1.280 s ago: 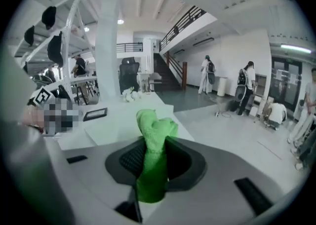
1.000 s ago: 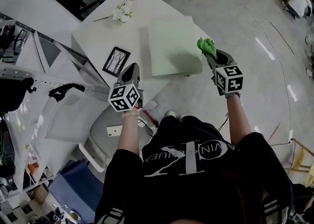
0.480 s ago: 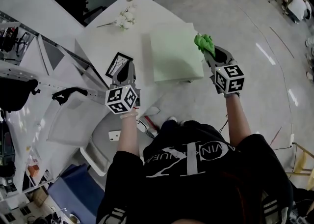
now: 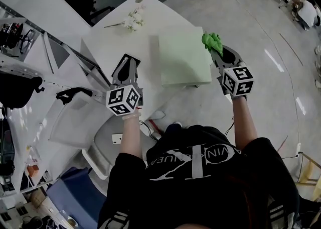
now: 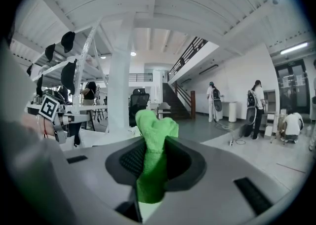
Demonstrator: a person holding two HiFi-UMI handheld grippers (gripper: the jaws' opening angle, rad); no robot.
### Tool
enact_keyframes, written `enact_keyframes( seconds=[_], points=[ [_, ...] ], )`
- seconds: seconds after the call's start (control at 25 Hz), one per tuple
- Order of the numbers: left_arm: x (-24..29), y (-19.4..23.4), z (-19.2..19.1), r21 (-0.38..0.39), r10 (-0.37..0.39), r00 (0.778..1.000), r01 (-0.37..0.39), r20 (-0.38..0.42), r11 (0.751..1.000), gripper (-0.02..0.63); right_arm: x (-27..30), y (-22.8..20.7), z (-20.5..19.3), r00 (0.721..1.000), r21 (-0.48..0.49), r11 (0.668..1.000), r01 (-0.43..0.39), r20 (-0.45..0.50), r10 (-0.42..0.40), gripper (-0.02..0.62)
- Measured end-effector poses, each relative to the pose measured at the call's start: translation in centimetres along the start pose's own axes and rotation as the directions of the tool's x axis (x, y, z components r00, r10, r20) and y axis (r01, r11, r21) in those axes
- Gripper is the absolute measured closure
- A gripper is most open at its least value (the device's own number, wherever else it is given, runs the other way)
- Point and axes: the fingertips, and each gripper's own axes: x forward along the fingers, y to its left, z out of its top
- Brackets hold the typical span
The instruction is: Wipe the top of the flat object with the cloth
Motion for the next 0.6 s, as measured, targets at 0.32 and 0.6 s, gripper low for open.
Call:
enact_keyframes(
  seconds=[0.32,0.6],
  points=[
    [-0.3,0.8,1.2,0.023,0.017,0.999,-0.017,0.033,1.000,0.595,0.6,0.6,1.2,0.999,-0.005,1.000,-0.010,0.033,0.010,0.515],
    [-0.4,1.2,1.5,0.035,0.030,0.998,-0.032,0.056,0.999,0.595,0.9,0.9,1.8,0.997,-0.005,1.000,-0.015,0.069,0.016,0.514]
  ],
)
